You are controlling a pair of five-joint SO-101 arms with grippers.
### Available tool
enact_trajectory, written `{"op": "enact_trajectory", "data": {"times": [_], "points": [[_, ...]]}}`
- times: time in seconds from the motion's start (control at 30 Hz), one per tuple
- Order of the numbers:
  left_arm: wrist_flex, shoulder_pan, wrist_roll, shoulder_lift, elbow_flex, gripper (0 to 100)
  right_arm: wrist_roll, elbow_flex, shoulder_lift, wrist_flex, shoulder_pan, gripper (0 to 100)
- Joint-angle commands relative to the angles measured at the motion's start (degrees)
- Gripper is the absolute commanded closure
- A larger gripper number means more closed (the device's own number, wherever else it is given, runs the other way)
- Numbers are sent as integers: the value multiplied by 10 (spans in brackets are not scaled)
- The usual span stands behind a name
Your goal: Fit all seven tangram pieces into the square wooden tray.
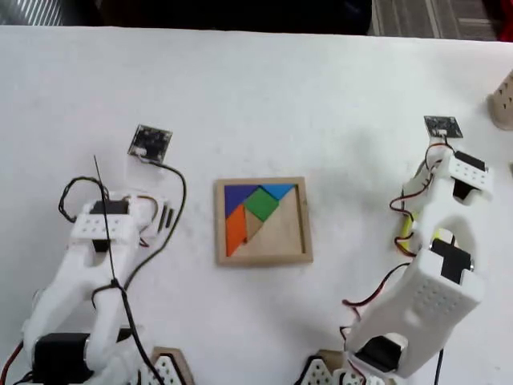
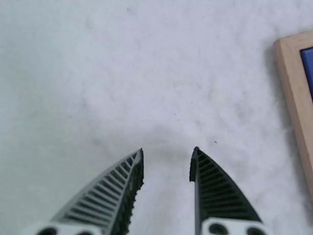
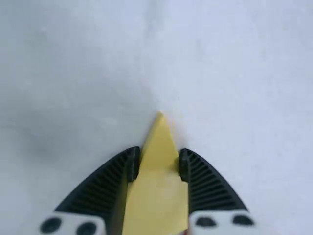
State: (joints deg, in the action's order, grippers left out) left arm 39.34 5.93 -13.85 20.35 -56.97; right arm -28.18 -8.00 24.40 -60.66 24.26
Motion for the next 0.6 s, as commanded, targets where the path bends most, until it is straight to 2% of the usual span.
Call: {"op": "enact_trajectory", "data": {"times": [0.0, 0.2, 0.3, 0.47, 0.57], "points": [[-11, -4, -5, 20, 3, 831, -18, -2, -55, -41, 0, 964], [-11, -4, -5, 20, 3, 831, -28, -93, -198, -72, 6, 957], [-11, -4, -5, 20, 3, 831, -25, -154, -270, -71, 27, 895], [-11, -4, -5, 20, 3, 831, 10, -258, -356, -72, 75, 727], [-11, -4, -5, 20, 3, 831, 10, -312, -383, -71, 78, 714]]}}
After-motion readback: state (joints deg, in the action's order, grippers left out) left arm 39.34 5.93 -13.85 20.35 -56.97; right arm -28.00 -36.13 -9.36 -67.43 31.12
